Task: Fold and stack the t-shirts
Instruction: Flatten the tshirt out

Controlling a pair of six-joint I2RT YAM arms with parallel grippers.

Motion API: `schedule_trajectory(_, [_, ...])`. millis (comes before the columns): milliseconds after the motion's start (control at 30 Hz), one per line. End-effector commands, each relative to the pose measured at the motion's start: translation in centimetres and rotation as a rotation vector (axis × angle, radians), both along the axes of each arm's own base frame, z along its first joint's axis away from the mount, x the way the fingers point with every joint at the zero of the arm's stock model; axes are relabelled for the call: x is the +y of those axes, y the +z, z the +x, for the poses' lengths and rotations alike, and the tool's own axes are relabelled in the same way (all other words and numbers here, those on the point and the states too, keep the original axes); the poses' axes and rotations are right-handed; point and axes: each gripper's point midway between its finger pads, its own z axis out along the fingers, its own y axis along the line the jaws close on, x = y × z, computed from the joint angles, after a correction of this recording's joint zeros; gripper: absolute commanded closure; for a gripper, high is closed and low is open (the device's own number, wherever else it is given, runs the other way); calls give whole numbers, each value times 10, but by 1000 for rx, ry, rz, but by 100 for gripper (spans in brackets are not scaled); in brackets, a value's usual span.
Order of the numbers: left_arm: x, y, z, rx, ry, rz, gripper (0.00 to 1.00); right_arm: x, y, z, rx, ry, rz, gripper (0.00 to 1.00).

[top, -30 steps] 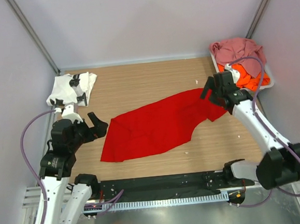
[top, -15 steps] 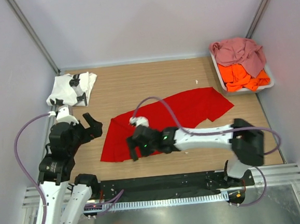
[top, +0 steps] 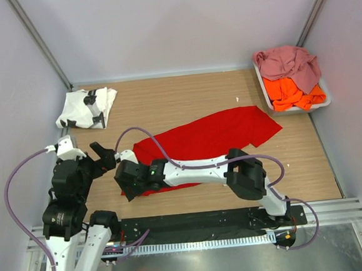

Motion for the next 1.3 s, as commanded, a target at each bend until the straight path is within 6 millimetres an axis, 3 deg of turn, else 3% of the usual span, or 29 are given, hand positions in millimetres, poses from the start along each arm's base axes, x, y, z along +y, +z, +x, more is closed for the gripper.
schedule_trajectory(0, [3,10,0,-27,18,-7,0,-10,-13,12,-61,-11,-115,38])
schedule_trajectory(133, [2,11,-2,-33,11,-10,0,-9,-35,15,-59,-18,-181,44])
schedule_trajectory(400, [1,12,-2,-41,5,-12,0,-12,-49,19,-70,-29,-233,53])
schedule_trajectory(767, [1,13,-3,-49,8,-13,0,-22,-35,24,-101,-64,-234,81])
schedule_trajectory(900, [1,13,-3,-46,8,-14,0,-29,-29,26,-113,-81,-221,99])
schedule_trajectory(1067, [1,11,-1,-36,10,-12,0,-32,-19,27,-123,-91,-188,99])
schedule_trajectory(1167, [1,9,0,-27,10,-12,0,-42,-11,30,-150,-116,-187,99])
schedule_trajectory(1267, [1,7,2,-16,10,-10,0,-63,-20,36,-159,-150,-215,99])
